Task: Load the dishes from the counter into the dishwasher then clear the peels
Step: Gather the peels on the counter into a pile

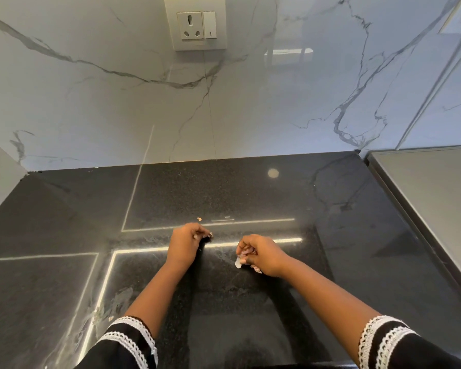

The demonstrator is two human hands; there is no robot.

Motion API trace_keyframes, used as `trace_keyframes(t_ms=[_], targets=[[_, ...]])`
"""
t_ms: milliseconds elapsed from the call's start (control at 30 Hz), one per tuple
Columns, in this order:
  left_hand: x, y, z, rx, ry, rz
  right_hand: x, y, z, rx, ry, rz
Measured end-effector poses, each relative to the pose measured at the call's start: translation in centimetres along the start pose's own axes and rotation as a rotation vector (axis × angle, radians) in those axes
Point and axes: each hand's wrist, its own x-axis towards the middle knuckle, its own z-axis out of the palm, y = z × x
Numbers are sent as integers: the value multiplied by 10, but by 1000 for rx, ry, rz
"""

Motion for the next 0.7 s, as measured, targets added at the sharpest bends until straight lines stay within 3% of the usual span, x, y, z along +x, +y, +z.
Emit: trace_keyframes(t_ms=[100, 300, 700], targets=[[9, 2, -6, -145, 106, -188, 4, -3, 7, -209, -75, -126], [18, 2, -8, -72, 81, -212, 13, -7, 21, -546, -122, -247], [37, -14, -6, 71, -119, -88, 57, -29, 23, -366, 93, -95]])
